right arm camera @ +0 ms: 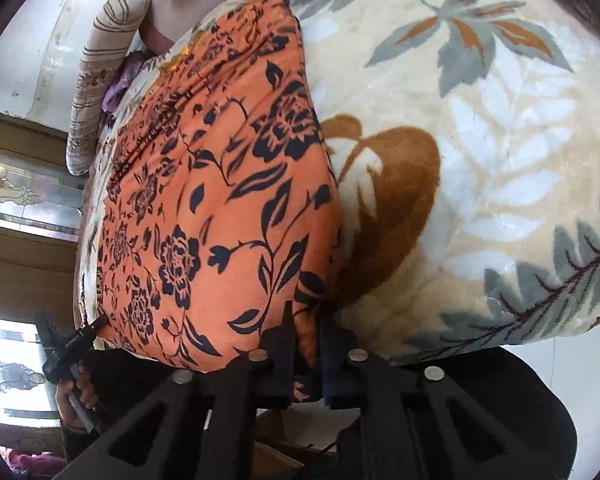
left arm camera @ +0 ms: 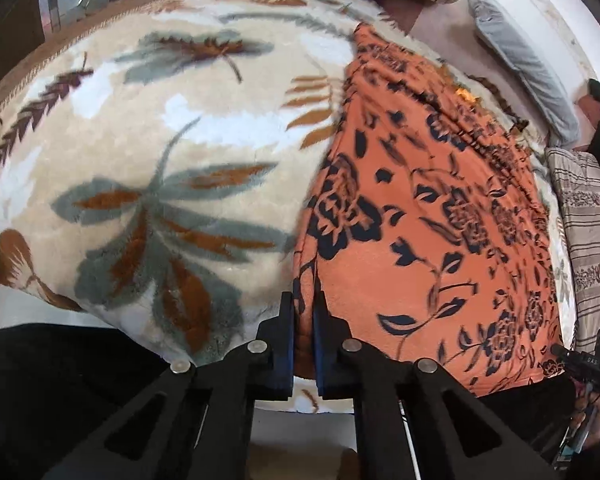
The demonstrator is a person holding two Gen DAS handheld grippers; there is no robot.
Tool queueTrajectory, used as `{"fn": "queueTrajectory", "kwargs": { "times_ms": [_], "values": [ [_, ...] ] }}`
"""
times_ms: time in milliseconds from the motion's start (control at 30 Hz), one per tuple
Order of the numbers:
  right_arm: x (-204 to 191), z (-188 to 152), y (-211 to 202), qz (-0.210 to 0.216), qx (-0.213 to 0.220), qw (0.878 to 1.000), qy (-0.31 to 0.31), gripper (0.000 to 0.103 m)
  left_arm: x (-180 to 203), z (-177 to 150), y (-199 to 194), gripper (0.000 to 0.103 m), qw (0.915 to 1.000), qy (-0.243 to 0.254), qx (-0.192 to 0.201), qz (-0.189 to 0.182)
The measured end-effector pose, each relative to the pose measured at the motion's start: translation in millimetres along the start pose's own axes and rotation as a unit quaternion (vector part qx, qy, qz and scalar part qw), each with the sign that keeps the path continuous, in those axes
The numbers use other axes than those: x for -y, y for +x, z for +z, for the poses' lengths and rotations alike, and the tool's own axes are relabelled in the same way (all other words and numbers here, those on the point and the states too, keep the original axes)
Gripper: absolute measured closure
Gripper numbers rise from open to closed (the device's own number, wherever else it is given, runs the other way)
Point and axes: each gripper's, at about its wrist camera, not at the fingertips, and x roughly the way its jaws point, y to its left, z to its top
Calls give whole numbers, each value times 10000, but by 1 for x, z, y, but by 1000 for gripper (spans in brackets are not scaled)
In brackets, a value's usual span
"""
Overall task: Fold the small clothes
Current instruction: 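Lift the hem with both grippers and fold it toward the collar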
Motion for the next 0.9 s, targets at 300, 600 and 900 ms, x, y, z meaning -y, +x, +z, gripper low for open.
{"fn": "queueTrajectory", "kwargs": {
  "times_ms": [300,600,900],
  "values": [
    [1,0,8,141,-231,9994,196,84,-2,0,14,89,9994,-18,-302,174],
    [-1,3,14,7,-269,9996,92,87,6,2,17,95,9996,97,-254,95],
    [-19,12,-30,847,301,9959,58,96,7,26,-30,96,9982,-44,319,-502]
  ]
}}
